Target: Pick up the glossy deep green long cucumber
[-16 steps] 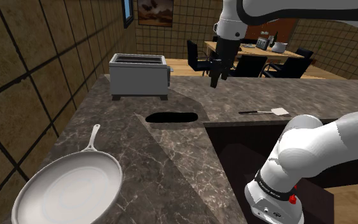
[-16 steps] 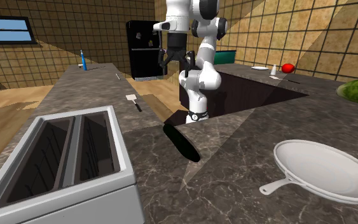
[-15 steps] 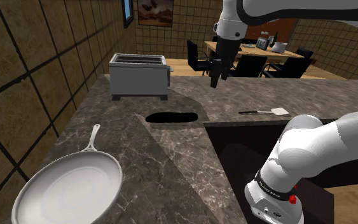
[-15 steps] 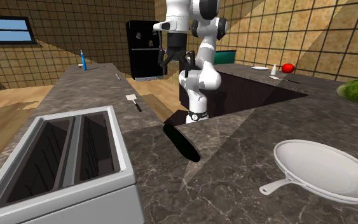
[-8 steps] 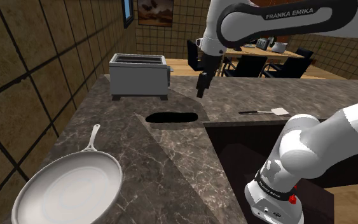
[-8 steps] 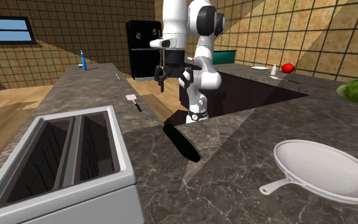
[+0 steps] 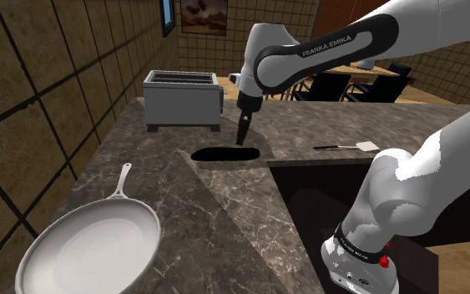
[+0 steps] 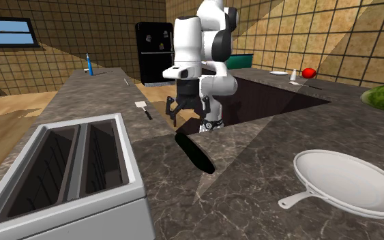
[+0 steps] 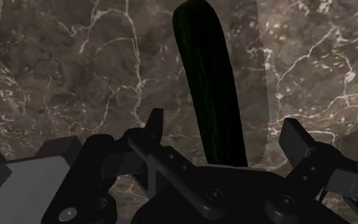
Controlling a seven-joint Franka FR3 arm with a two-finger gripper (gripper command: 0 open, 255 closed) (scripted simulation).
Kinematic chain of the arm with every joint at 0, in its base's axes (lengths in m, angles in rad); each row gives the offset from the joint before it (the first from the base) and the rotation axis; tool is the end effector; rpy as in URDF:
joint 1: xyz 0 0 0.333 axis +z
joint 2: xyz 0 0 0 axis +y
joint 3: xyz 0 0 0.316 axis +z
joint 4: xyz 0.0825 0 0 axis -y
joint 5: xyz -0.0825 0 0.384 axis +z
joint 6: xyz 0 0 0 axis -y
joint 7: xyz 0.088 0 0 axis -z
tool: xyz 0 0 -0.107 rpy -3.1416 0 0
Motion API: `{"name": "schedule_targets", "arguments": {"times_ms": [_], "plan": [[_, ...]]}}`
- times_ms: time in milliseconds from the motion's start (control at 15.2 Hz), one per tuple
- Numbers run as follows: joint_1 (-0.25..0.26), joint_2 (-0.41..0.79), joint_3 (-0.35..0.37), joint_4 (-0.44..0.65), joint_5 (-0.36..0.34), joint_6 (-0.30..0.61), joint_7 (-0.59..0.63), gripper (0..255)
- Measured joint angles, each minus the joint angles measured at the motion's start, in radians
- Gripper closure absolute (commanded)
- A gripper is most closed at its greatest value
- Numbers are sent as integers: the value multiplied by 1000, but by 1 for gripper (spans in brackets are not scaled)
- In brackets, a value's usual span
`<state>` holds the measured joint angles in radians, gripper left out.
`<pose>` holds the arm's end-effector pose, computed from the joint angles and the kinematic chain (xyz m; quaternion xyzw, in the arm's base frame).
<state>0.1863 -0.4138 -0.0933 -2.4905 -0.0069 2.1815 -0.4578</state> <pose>0.4215 0.0382 0.4436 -0.9596 -0.2761 -0.0536 0.0064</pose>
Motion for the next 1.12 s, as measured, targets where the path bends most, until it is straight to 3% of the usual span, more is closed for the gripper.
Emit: {"name": "schedule_targets", "arguments": {"times_ms": [330, 792, 858, 1122], "plan": [[59, 142, -15, 17, 46, 148, -144, 0], [68, 215, -21, -13, 64, 253, -176, 0], [69, 220, -21, -14, 66, 260, -176, 255], [70, 223, -20, -16, 66, 265, -176, 255]]}}
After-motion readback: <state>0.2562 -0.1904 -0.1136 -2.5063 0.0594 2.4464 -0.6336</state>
